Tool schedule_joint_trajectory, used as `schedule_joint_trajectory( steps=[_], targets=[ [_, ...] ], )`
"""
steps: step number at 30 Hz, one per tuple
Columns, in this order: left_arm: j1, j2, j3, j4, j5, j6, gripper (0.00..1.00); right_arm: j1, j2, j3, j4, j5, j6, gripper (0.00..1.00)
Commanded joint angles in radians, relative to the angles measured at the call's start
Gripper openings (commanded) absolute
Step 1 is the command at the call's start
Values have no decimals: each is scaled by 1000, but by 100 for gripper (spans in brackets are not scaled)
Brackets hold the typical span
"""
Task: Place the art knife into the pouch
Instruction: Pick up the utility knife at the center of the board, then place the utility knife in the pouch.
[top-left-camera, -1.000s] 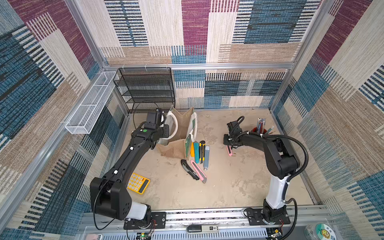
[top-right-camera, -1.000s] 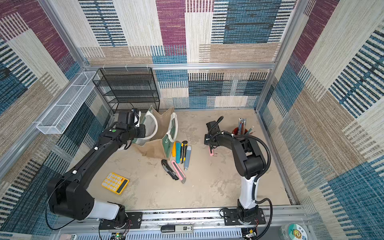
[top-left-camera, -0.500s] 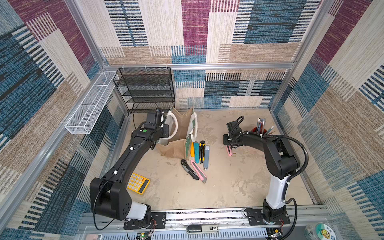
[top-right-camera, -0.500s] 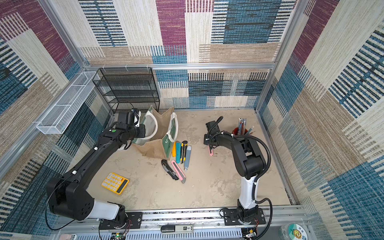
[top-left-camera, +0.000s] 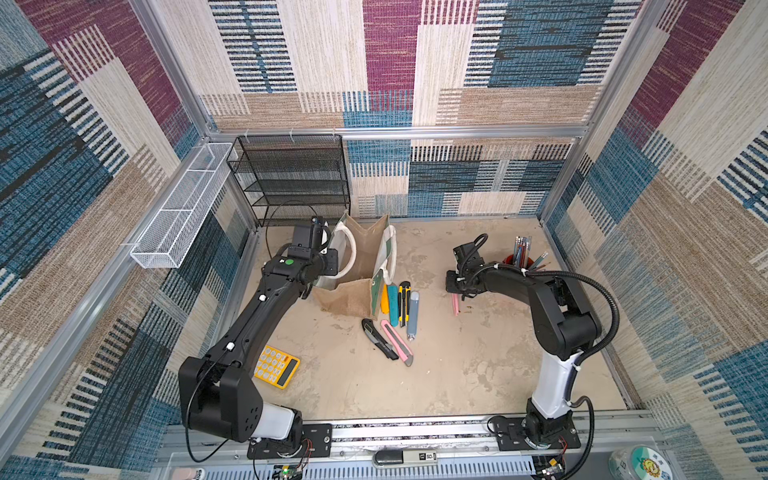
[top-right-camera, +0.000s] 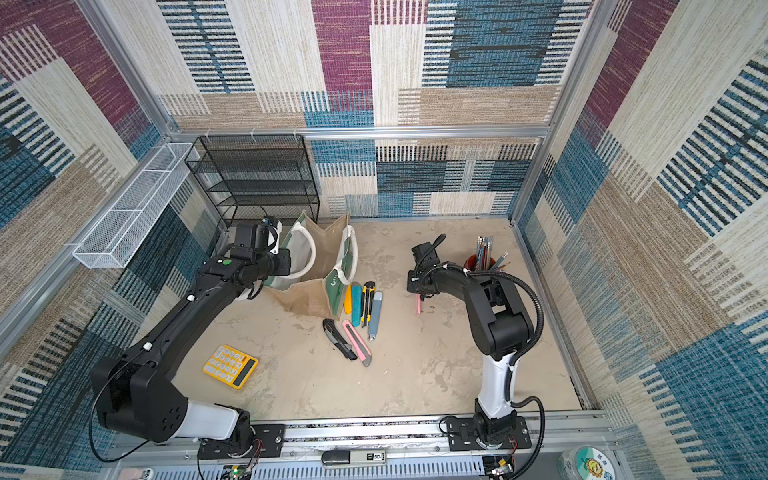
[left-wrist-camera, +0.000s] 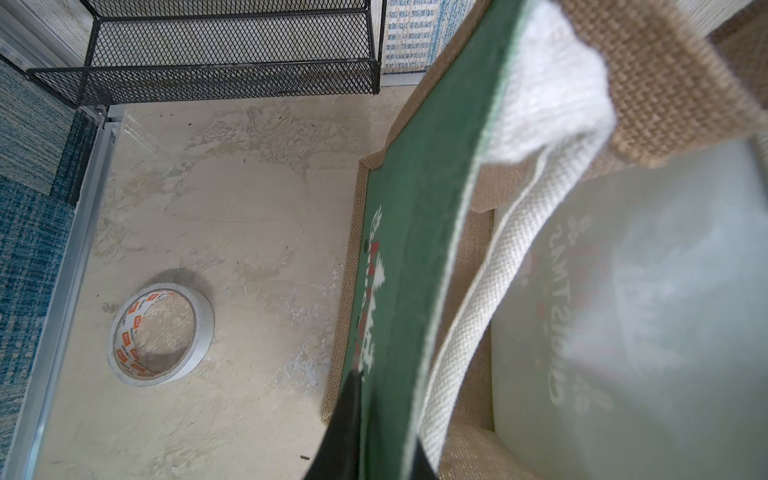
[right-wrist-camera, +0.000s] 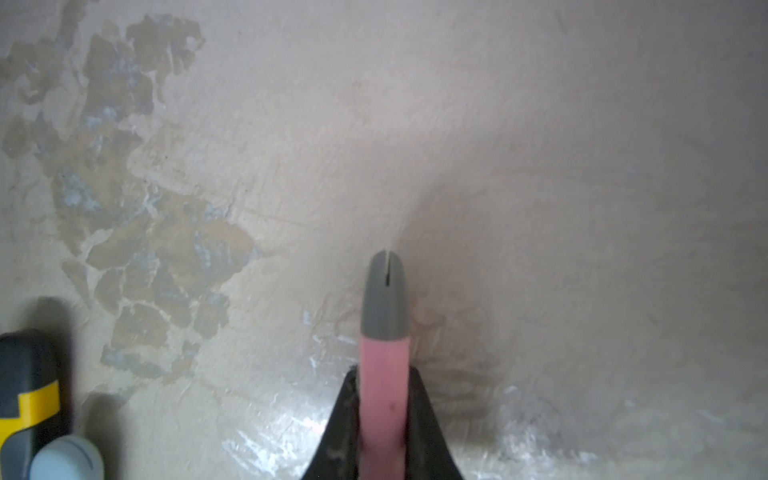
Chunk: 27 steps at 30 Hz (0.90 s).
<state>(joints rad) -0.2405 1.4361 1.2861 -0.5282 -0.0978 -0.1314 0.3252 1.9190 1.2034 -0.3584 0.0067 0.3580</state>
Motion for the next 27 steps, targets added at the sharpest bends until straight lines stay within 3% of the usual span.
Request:
schedule_joint_trajectory(
  steps=[1, 8, 13, 27],
  targets=[
    [-3, -9, 0, 31, 20, -5, 0, 0, -37, 6, -53, -25, 13, 0],
    [-5, -13, -3, 33, 20, -4, 0, 0, -184, 46, -68, -100, 54, 0],
    [-5, -19, -6, 40, 21, -2, 0, 48, -232, 168, -109, -148, 67, 0],
    [-10, -51, -27, 62, 56, -19, 0, 245, -37, 781, -245, -258, 41, 0]
  ],
)
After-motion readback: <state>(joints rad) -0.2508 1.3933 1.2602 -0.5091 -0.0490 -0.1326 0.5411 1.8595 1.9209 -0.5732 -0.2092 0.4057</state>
